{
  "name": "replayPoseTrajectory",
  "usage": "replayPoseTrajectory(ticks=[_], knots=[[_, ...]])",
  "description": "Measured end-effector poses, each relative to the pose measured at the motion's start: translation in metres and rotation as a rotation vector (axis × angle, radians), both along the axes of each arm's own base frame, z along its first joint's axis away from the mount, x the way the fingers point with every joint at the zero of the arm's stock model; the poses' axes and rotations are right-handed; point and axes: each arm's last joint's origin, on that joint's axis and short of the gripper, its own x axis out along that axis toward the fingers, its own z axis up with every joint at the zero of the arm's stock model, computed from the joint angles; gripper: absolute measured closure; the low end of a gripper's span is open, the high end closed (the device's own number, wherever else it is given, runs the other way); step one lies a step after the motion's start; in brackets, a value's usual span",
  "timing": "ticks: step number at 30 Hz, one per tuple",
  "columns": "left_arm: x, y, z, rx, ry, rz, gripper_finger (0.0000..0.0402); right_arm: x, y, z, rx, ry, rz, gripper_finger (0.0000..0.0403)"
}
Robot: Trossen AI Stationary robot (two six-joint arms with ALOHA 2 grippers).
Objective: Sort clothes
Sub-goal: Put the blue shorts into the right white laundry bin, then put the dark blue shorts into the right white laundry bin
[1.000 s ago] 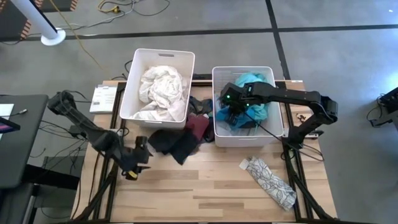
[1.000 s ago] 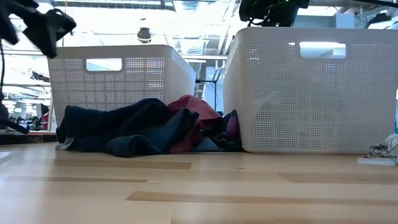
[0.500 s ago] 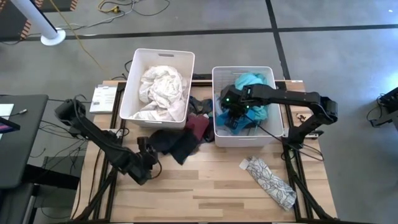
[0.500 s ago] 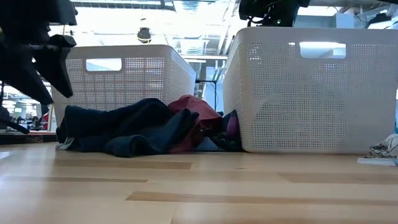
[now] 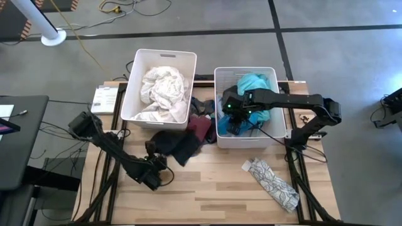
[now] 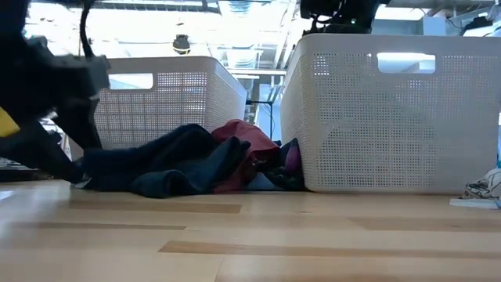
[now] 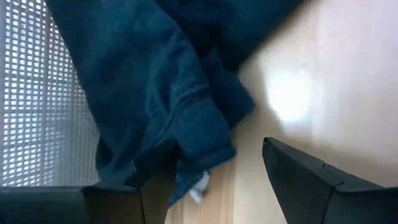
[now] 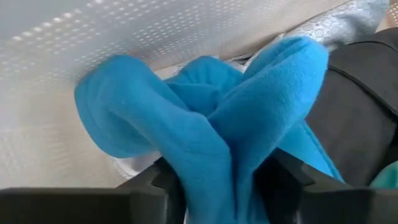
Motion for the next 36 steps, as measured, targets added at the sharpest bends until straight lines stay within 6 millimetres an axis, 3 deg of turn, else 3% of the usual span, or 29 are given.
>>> replayPoseTrajectory(ticks=[7, 10, 15, 21, 25, 36], knots=[[0.014, 0.004, -0.021, 0.051, -0.055, 0.067, 0.0188, 0.002, 0.011, 0.0, 0.009, -0.003, 0.013, 0.0196], [0.016, 0.006, -0.027, 0.061, -0.046, 0.086, 0.0237, 0.002, 0.016, 0.0, 0.014, 0.002, 0.017, 0.0199], [0.017, 0.006, -0.027, 0.053, -0.048, 0.082, 0.0378, 0.002, 0.021, -0.001, 0.019, 0.018, 0.023, 0.0209], [0.012, -0.001, -0.021, 0.051, -0.045, 0.018, 0.0395, -0.003, 0.027, 0.004, -0.008, 0.016, 0.011, 0.0221], [0.004, -0.008, 0.002, 0.041, -0.066, -0.025, 0.0397, -0.012, 0.033, 0.016, -0.049, -0.021, -0.007, 0.0225], [-0.017, -0.027, 0.099, 0.089, -0.273, -0.176, 0.0397, -0.027, 0.069, 0.059, -0.1, -0.324, 0.128, 0.0225]])
